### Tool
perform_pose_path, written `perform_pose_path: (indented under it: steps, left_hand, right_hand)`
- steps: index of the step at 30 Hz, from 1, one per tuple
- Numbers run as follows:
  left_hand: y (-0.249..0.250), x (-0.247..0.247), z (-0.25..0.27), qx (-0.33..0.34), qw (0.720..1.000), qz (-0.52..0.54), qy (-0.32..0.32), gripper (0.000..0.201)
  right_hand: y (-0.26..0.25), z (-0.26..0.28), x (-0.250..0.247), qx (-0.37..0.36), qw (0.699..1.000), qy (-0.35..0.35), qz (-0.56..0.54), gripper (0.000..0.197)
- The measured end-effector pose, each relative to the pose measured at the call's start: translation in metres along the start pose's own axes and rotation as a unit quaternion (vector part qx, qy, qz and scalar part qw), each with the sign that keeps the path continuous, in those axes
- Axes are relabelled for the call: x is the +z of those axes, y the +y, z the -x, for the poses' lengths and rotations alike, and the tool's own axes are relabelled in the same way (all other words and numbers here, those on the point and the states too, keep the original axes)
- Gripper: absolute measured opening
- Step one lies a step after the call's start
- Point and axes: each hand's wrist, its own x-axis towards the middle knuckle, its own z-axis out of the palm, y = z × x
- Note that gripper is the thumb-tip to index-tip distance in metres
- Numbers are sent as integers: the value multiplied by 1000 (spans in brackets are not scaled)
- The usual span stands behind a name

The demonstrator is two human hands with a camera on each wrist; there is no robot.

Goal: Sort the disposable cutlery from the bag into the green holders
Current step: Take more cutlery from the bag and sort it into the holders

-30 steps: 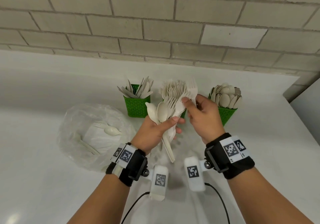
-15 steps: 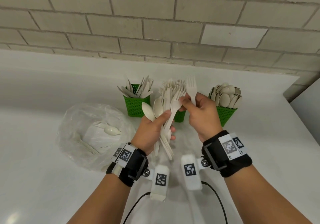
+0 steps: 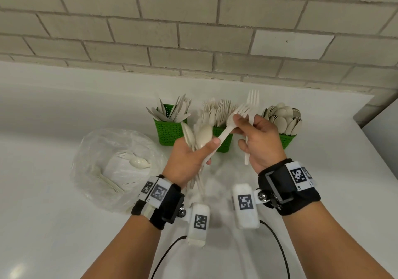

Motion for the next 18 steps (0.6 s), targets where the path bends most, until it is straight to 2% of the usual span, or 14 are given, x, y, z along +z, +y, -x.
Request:
perform_pose_path:
  steps: [3,5,7,9,11,12,15,17,18]
  left_hand:
    - [2,9,2,3,999,25,-32,23]
    - [0,11,2,-26,994,100,-22,23]
    - [-3,11,1,-58,986,155,-15,25]
    - [-1,14,2,-59,984,162,-43,22]
    - [0,19,5,-46,983,160,-71,21]
    - [-2,20,5,-40,985,156,-69,20]
    - [-9,13,0,-32,995,97,6,14]
    - [-10,6,-4,-32,992,95,72,17]
    - [-8,2,-6,-17,991,94,92,20]
  right_hand:
    - [5,0,4,0,999,35,33,31]
    - [12,-1,2,18,997,41,63,32]
    - [17,2,1,35,995,18,89,41]
    - [19,7,2,45,993,-34,104,47]
    - [19,14,8,40,994,-75,70,36]
    - [19,14,9,27,995,-69,66,35]
    - [17,9,7,-36,998,-3,42,32]
    - [15,4,1,-60,998,10,9,35]
    - [14,4,-2,-75,997,9,35,36]
